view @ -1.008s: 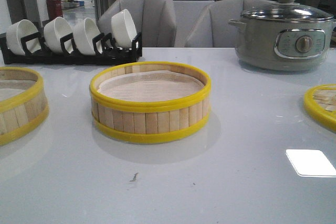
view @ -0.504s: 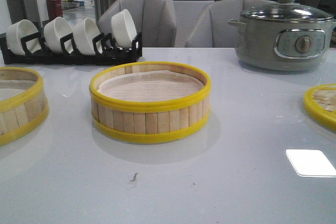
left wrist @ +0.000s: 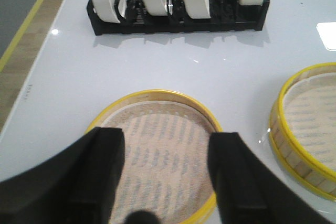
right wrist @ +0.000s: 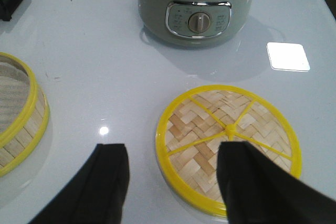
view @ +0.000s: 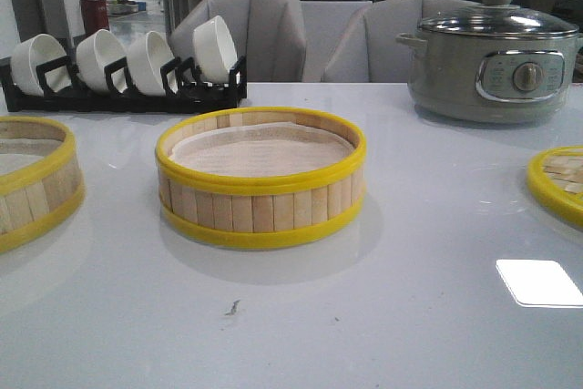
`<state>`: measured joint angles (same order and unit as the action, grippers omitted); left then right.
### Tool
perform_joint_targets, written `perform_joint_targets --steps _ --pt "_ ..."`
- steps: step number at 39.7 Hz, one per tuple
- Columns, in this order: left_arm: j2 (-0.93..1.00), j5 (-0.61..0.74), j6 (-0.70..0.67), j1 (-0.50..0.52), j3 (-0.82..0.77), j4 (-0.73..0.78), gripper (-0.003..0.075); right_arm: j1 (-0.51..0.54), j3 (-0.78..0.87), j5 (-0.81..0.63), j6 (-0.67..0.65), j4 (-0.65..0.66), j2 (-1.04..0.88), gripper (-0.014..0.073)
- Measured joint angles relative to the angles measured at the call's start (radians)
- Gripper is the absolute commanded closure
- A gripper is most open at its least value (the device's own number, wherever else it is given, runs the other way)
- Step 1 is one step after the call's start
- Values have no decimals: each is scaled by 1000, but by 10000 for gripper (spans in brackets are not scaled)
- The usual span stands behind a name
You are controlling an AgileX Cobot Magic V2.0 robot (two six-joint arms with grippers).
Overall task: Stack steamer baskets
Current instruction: 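Lower the left gripper and grasp the rim of the nearby steamer basket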
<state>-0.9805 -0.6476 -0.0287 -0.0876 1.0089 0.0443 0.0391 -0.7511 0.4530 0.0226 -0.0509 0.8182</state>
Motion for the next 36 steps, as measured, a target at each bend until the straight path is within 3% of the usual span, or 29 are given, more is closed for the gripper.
perform_joint_targets --steps 12,36 --pt "-133 -51 3 -81 1 -37 224 0 0 6 0 -30 0 99" --pt "-582 147 4 -95 35 -44 224 0 0 11 0 -34 0 99"
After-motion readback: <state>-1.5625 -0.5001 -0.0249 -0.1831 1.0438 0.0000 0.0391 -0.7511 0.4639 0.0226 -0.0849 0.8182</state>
